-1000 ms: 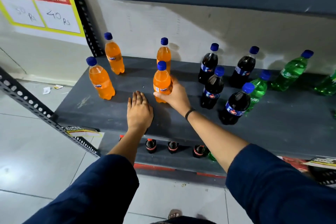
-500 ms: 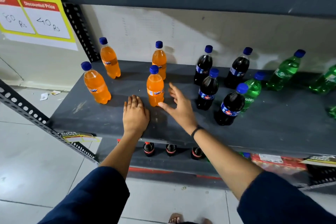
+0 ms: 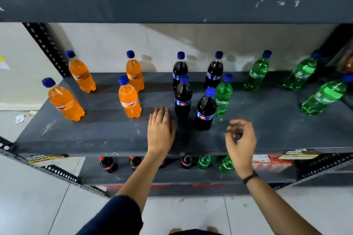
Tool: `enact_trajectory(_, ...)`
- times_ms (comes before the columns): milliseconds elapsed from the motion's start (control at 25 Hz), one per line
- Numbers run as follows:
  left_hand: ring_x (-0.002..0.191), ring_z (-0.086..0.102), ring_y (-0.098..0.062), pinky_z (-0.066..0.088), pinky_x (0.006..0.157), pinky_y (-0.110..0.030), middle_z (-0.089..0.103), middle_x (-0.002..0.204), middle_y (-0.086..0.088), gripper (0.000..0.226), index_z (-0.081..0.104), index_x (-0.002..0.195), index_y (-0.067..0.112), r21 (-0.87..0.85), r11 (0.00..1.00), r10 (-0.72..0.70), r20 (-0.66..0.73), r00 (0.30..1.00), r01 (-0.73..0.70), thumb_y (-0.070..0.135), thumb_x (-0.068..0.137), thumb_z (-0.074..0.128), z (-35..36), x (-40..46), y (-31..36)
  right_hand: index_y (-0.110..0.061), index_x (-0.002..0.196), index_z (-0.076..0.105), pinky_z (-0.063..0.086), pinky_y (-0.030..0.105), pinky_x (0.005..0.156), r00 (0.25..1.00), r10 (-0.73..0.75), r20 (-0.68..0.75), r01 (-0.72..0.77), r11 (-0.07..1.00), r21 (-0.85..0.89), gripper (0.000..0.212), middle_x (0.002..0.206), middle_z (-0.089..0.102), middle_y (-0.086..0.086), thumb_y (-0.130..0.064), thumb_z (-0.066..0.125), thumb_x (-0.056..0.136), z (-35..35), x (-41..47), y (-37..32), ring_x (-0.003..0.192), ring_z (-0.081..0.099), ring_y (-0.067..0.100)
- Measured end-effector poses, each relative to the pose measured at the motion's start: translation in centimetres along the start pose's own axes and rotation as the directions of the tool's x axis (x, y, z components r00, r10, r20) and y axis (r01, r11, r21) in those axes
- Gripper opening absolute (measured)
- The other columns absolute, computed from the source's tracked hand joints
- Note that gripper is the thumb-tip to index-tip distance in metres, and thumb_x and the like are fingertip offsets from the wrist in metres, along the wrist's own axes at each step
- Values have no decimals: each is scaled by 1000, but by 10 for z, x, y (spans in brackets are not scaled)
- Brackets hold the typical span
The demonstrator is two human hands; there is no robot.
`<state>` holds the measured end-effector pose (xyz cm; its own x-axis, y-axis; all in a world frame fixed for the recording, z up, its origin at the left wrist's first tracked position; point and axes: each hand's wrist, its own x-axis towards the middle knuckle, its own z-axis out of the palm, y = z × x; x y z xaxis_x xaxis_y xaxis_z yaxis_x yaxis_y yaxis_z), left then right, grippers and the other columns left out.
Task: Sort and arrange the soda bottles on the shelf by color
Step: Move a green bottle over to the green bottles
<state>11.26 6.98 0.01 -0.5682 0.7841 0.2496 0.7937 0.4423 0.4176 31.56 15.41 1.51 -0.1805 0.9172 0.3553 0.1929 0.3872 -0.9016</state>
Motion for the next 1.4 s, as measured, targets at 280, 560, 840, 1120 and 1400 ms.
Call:
enact_trajectory(280, 145, 12, -26, 9, 118, -47, 19, 156, -13, 58, 17, 145, 5, 213, 975, -89, 161, 983, 54, 30, 95, 32, 29, 29, -3, -13, 144, 17, 31, 19, 107, 921, 207, 330, -213, 977, -18, 102, 144, 38, 5, -10, 81, 66, 14, 81, 27, 131, 35, 11)
enact_trajectory(560, 144, 19, -25, 12, 117, -46, 27, 154, -12, 51, 28, 143, 6, 196, 979, -84, 105, 991, 62, 25, 96, 34, 29, 30, -4, -16, 132, 38, 39, 12, 74, 892, 233, 387, -228, 972, -60, 80, 116, 64, 6, -16, 83, 66, 24, 104, 31, 101, 59, 16)
enact_trajectory(840, 143, 21, -26, 12, 117, -47, 29, 153, -13, 49, 30, 142, 6, 177, 982, -86, 89, 992, 69, 23, 96, 37, 32, 31, -7, -19, 109, 55, 50, 30, 91, 959, 200, 201, -217, 974, 65, 54, 102, 66, 0, -15, 84, 64, -41, 133, 44, 95, 63, 14)
enact_trajectory(1120, 144, 19, -25, 11, 118, -45, 27, 154, -12, 50, 29, 143, 7, 185, 980, -90, 96, 991, 71, 24, 97, 36, 33, 32, -8, -11, 116, 56, 49, 31, 91, 982, 178, 57, -168, 975, -143, 64, 107, 70, 10, -24, 86, 61, -107, 156, 79, 101, 65, 23)
enact_trajectory(1400, 144, 19, -26, 11, 118, -45, 26, 154, -12, 49, 29, 143, 8, 181, 981, -93, 97, 991, 74, 23, 97, 35, 32, 32, -8, -11, 126, 48, 40, 17, 88, 974, 197, 115, -178, 972, -152, 73, 118, 65, 10, -24, 85, 64, -113, 153, 95, 111, 60, 24)
